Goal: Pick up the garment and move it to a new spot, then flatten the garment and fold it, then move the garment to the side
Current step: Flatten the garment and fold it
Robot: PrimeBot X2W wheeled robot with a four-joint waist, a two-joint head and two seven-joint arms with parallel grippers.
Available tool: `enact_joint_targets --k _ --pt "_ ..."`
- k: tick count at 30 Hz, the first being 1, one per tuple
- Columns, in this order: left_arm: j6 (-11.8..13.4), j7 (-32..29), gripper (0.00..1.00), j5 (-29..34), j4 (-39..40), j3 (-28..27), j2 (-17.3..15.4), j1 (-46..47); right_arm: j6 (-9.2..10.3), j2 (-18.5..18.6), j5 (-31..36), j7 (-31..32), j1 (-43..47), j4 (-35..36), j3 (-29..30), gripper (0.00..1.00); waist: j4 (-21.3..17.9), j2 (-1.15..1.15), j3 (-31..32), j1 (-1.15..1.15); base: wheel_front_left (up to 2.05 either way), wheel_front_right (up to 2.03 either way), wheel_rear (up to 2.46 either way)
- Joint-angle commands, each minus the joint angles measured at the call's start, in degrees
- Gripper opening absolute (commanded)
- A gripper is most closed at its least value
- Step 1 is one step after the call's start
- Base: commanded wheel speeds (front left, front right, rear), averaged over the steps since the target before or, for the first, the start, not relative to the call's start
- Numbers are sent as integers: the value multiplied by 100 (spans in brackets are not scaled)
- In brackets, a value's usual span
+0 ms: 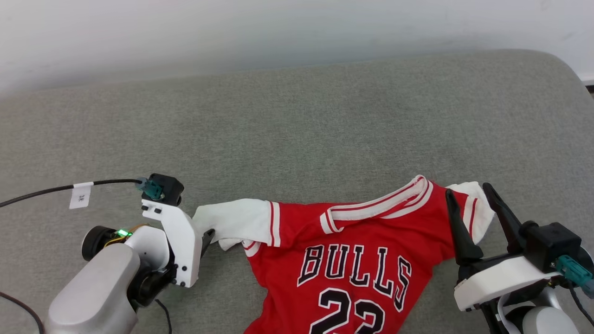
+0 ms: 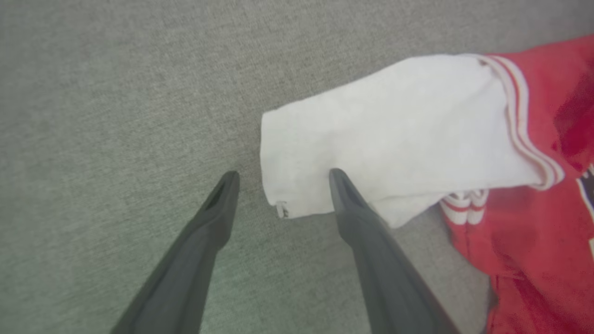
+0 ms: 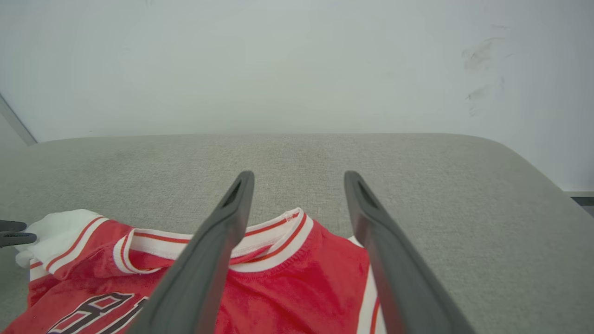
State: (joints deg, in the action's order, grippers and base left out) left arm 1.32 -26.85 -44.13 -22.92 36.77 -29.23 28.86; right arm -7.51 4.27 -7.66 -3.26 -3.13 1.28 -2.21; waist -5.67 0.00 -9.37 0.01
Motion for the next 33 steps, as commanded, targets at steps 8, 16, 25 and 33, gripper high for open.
enact_joint_targets --k 8,16,25,33 --pt "-191 -1487 100 -280 -419 447 -127 29 4 -73 -119 -174 -164 -214 -76 100 -360 0 -329 -1 0 0 0" --pt "2 -1185 0 -309 -210 320 41 -24 3 -95 -191 -212 -207 -356 -8 100 -320 0 -311 -1 0 0 0" --pt "482 220 0 115 347 -83 -51 -32 3 87 -460 13 -154 -448 244 100 103 0 -83 -1 0 0 0" --pt "1004 1032 0 292 1212 -482 -266 -365 3 591 -1083 631 -145 -907 715 100 510 0 -74 -1 0 0 0"
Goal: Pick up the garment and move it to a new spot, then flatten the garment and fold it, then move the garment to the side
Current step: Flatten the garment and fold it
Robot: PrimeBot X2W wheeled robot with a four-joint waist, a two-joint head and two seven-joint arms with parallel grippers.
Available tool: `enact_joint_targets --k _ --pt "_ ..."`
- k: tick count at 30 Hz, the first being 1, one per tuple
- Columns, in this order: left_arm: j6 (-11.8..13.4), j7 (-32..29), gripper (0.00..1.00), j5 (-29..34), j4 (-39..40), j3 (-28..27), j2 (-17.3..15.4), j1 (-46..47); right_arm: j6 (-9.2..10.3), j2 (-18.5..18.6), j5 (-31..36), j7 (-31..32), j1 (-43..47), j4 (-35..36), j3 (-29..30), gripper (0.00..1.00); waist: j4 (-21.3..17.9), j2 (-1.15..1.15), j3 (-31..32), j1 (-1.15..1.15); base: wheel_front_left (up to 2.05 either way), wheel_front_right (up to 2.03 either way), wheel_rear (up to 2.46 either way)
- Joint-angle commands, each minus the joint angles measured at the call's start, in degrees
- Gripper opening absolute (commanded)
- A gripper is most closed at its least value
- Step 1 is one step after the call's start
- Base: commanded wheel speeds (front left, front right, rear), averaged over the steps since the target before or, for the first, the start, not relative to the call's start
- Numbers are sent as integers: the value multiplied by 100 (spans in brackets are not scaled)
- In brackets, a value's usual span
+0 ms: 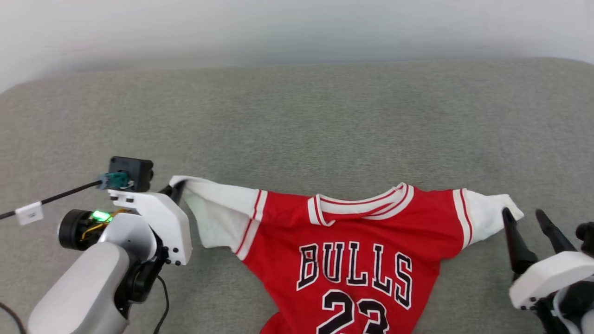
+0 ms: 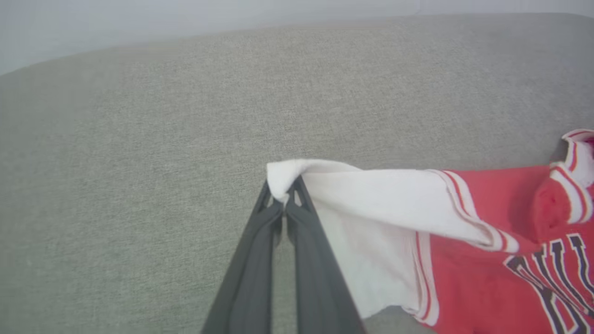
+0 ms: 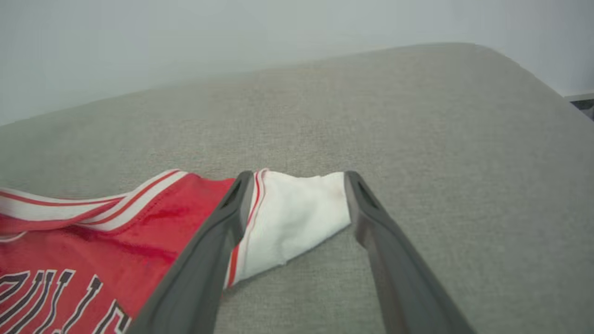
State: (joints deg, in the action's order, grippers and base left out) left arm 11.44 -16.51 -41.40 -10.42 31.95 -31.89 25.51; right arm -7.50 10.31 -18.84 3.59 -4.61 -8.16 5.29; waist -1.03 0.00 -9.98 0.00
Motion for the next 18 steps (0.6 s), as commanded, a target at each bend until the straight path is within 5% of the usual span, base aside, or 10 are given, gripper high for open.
enact_joint_targets --k 1,11,18 --pt "51 66 0 35 62 -47 -24 -67 2 39 -41 86 -23 -59 36 100 92 0 -27 0 0 0 0" --pt "385 234 0 148 882 -148 -132 -270 3 1031 -974 1844 -707 -913 -264 100 447 0 -310 0 0 0 0" --pt "409 309 0 203 1046 -67 -9 -132 2 1284 -1262 3048 -1088 -1408 -543 100 633 0 -595 0 0 0 0"
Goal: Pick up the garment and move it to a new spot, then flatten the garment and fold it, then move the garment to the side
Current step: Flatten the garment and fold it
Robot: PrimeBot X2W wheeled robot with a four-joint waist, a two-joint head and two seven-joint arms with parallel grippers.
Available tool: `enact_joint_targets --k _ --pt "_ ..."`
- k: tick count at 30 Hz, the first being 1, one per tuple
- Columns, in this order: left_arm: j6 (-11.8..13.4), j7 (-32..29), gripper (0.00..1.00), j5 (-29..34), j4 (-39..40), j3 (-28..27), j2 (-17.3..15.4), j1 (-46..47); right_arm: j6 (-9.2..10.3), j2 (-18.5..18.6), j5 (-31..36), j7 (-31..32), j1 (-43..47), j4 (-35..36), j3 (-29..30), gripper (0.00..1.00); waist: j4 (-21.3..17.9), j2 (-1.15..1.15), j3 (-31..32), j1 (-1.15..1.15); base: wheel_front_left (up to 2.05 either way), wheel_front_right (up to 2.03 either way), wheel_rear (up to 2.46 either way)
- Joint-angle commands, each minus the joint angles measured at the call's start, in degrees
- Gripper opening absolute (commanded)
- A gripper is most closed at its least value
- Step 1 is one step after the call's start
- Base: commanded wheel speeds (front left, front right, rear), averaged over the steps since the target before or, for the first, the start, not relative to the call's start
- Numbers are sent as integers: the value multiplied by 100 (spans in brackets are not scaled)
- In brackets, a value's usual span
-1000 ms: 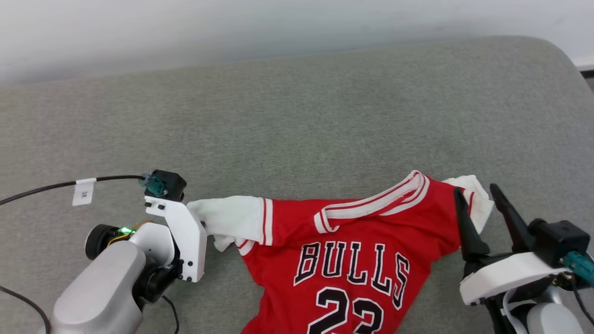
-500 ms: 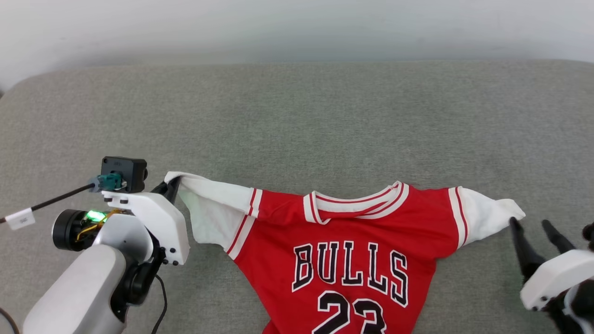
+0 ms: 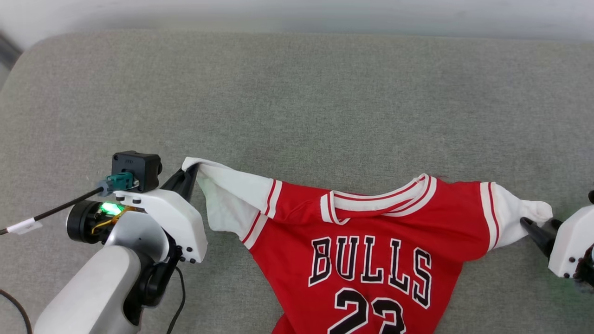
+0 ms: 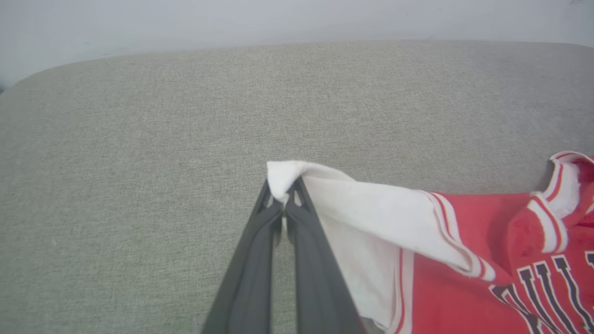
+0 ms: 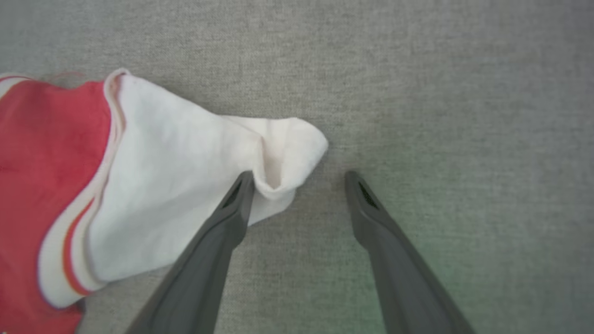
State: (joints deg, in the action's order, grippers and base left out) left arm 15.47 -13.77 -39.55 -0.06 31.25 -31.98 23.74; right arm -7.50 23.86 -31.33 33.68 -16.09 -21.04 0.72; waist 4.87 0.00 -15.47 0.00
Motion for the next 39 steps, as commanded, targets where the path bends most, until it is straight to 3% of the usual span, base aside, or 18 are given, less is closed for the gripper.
enact_joint_targets --k 1,2,3,4,7,13,19,27,39 --pt "-2 40 0 18 3 15 16 47 2 -95 -62 178 44 -192 -118 100 57 0 -70 0 0 0 0" --pt "-6 45 0 12 -7 15 26 56 2 -111 -68 342 38 -281 -157 100 69 0 -97 0 0 0 0" --pt "-8 51 0 7 -25 19 39 64 2 -132 -73 461 42 -338 -204 44 76 0 -112 0 0 0 0" --pt "-14 61 0 2 -40 22 49 72 2 -179 -113 537 22 -354 -234 0 82 0 -121 0 0 0 0" --pt "-27 73 0 -36 -79 7 37 76 0 -204 -121 612 -100 -295 -261 0 73 0 -127 0 0 0 0" --pt "-73 29 0 -86 -212 -60 -57 171 2 81 112 283 -523 22 -277 0 -42 0 104 0 0 0 0" --pt "-245 -25 0 -168 -558 -168 -87 574 3 248 453 13 -1013 124 -378 0 -203 0 503 0 0 0 0" --pt "-579 -11 0 -425 -1996 -367 365 1837 3 225 729 -112 -2084 -101 -542 0 -331 0 780 0 0 0 0" --pt "-1145 1121 0 -236 -4235 -627 794 4114 4 -6 940 -630 -4460 -997 -1040 0 -699 0 315 0 0 0 0"
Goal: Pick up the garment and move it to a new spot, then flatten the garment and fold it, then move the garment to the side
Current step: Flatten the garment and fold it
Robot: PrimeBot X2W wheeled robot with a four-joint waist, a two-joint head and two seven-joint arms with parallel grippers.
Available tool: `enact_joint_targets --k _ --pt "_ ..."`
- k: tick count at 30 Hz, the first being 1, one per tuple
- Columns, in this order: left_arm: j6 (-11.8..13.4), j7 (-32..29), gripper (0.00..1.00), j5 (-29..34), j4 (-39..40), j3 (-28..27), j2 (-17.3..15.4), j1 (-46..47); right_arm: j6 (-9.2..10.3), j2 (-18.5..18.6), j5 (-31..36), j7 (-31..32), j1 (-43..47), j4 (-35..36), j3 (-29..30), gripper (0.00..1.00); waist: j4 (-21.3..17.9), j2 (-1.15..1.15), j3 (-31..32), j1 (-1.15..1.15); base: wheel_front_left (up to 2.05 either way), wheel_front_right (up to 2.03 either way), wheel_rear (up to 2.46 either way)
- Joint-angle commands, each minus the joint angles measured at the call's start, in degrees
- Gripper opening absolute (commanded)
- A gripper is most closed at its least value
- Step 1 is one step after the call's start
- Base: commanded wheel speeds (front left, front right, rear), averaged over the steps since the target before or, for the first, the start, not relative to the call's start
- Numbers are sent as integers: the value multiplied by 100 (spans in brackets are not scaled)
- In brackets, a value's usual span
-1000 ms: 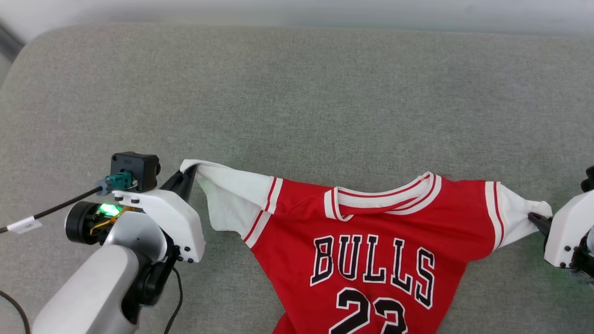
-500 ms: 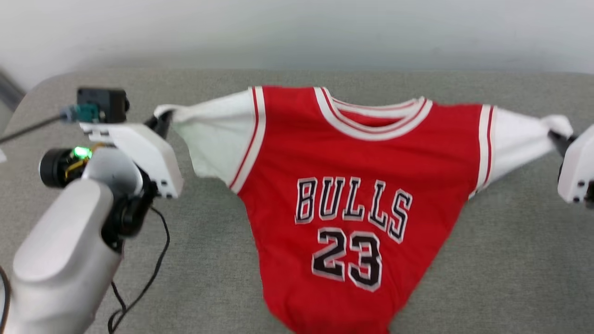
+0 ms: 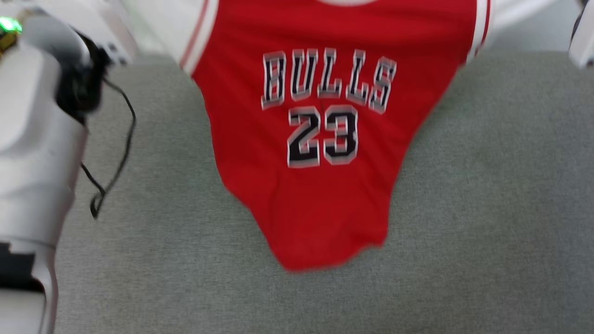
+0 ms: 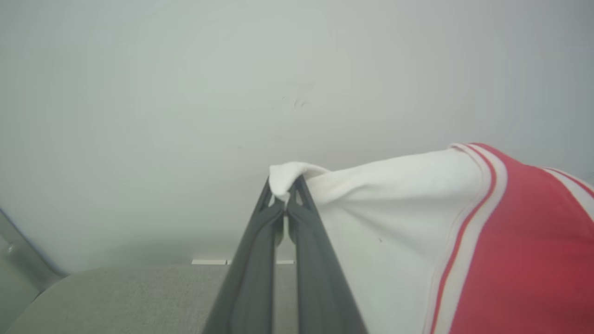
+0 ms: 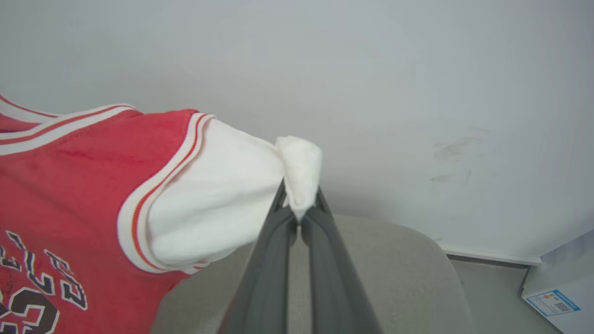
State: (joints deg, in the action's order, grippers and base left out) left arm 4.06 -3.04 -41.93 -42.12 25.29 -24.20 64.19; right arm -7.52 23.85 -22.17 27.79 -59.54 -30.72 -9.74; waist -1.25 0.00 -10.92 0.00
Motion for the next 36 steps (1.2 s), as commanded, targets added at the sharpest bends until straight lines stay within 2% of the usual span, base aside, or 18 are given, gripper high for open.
enact_joint_targets --k 1,12,20,28,36 --pt "-52 164 0 -69 -162 -129 47 247 6 -42 22 -149 -314 -109 -10 0 -112 0 -210 0 0 0 0" --pt "-297 1226 0 145 -736 -409 -112 2282 6 -223 312 -1562 -2438 -721 170 0 -265 0 -1117 0 0 0 0" --pt "-393 1455 0 289 -841 -386 -174 3131 6 -268 367 -2195 -3280 -1007 43 0 -348 0 -1711 0 0 0 0" --pt "-464 1575 0 281 -1032 -377 -141 3405 6 -371 122 -2572 -3615 -1362 -418 0 -435 0 -2414 0 0 0 0" --pt "-626 1701 0 184 -1300 -375 8 3172 6 -434 -280 -2807 -3479 -1708 -1035 0 -378 0 -2688 0 0 0 0"
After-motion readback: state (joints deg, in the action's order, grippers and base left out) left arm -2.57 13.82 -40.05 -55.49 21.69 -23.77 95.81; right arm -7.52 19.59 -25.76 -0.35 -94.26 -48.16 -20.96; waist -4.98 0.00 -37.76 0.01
